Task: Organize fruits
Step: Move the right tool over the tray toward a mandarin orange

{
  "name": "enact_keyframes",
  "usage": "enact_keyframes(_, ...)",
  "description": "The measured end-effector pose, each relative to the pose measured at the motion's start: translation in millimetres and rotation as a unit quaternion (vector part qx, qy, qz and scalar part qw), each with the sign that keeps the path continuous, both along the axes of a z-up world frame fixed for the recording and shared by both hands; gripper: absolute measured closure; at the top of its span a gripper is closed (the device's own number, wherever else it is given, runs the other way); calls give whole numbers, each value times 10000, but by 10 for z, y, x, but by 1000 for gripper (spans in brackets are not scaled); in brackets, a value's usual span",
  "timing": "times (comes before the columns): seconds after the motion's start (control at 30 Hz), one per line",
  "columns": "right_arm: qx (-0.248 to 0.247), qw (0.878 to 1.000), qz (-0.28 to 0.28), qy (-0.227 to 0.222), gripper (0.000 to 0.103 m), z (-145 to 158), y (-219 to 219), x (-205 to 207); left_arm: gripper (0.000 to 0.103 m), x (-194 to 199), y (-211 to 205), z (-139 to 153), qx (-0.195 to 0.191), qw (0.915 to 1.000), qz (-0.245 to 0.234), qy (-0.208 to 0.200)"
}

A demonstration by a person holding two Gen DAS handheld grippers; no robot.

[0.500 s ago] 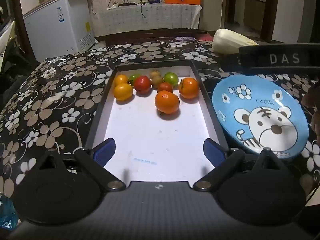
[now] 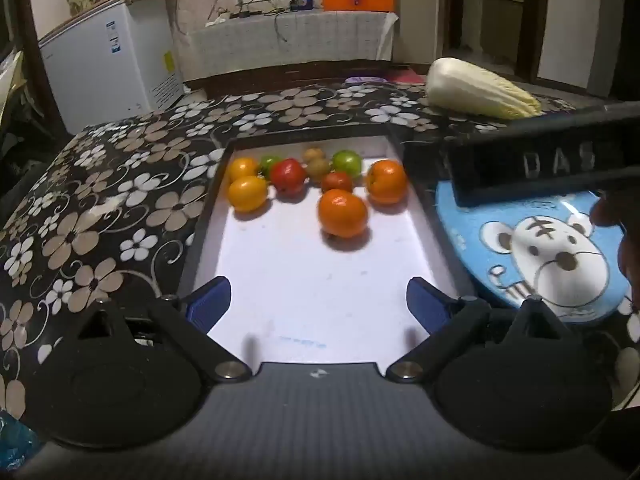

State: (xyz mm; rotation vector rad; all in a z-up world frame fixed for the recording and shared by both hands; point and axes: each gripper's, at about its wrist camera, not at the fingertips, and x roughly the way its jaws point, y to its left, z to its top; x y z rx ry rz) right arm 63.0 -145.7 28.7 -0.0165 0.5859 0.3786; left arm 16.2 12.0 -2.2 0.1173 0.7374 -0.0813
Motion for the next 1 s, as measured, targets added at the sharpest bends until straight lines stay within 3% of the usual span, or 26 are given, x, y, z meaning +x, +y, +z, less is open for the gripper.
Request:
enact_keyframes(0.13,-353,9994,23,33,0,-75,187,29,6,26,95,-4,-90,9999,54,-29)
enact_keyframes(0.4,-535,9985,-32,131,0,-115,335,42,6,39,65,26,-83,9999,13,-115)
enact_keyframes(0.73,-646,9974,-273,152,0,-116,347,89,6,57,142,18,-314,9994,100,-59)
enact_keyframes(1.0,-444,9990,62,73,0,-43,298,20,6,79,168,3,-415,9991,-63,-12)
